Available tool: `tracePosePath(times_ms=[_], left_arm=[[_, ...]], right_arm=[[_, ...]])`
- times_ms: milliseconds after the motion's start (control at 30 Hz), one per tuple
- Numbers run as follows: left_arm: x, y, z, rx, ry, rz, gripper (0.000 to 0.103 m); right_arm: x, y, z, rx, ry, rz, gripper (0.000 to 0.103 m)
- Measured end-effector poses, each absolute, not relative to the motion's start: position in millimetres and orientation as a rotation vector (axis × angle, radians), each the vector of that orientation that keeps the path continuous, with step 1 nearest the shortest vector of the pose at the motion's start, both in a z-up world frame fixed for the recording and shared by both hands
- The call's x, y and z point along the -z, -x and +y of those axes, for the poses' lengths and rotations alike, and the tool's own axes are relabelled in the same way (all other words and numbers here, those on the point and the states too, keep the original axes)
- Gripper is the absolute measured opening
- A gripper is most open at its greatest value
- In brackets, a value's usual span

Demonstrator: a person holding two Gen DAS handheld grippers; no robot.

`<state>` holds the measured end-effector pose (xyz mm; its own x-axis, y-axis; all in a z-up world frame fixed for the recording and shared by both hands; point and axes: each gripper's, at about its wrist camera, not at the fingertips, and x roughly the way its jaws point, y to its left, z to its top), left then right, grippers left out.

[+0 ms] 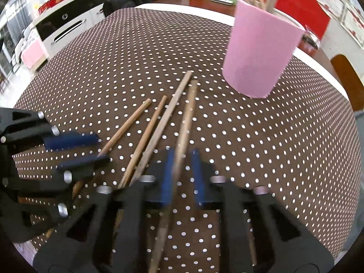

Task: Organize utensils
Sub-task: 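Close the left gripper on one chopstick while the right gripper grasps another, then carry both chopsticks up and lower them into the pink cup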

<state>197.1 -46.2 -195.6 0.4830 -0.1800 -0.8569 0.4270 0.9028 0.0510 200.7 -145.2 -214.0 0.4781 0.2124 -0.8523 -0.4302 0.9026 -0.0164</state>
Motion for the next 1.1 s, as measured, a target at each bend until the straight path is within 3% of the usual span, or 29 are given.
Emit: tracePosePath(times_ms=[367,767,1100], left_arm=[[186,-199,-24,0.325,-0.141,0.922,0.005],[128,-192,-12,0.327,0.039,0.625,0.005],[79,-194,-23,0.357,0.102,0.408,0.005]], right_arm=[[201,-182,-205,-0.446,-0.025,0.936,0.006],[172,-168,-248,-0.533,-0.313,0.733,0.006],[143,-169,-267,-0.553,-0.365,0.596,0.006]])
